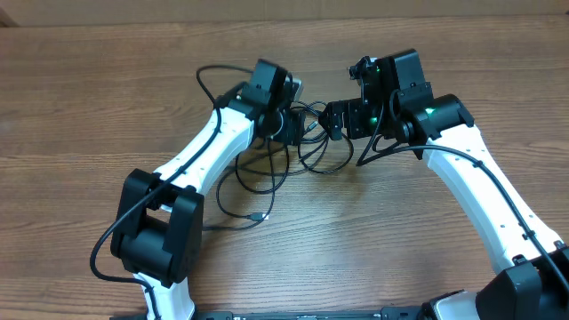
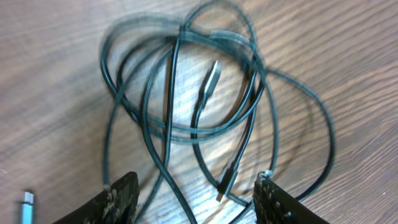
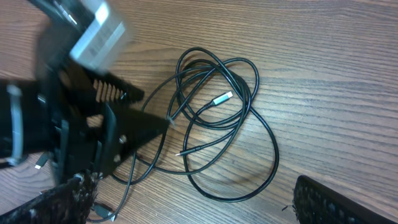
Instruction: Untangle cables
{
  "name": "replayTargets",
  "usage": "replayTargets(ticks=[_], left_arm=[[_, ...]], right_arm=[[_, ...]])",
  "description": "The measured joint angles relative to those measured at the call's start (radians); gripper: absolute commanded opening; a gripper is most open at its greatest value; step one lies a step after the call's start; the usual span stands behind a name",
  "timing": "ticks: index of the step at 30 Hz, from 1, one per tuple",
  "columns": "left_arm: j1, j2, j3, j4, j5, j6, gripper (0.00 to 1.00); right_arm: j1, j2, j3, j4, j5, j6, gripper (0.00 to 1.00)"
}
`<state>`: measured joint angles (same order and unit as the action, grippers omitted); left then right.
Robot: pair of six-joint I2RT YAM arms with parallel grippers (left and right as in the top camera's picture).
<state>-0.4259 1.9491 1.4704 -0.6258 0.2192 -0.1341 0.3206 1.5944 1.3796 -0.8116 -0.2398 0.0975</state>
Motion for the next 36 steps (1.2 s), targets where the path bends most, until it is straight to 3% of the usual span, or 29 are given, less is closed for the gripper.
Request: replayTargets(ticks=[14,36], left_arm=[[0.001,0.0,0.029,-0.111,-0.257,0.056,0.57],[0.001,0.0,-0.147,0.073,-0.226,-0.017,0.6]], right_arm=[[0.0,0.0,0.0,0.0,0.0,0.0,1.0],[0.0,0.0,0.0,-0.005,-0.026,0.0,1.0]])
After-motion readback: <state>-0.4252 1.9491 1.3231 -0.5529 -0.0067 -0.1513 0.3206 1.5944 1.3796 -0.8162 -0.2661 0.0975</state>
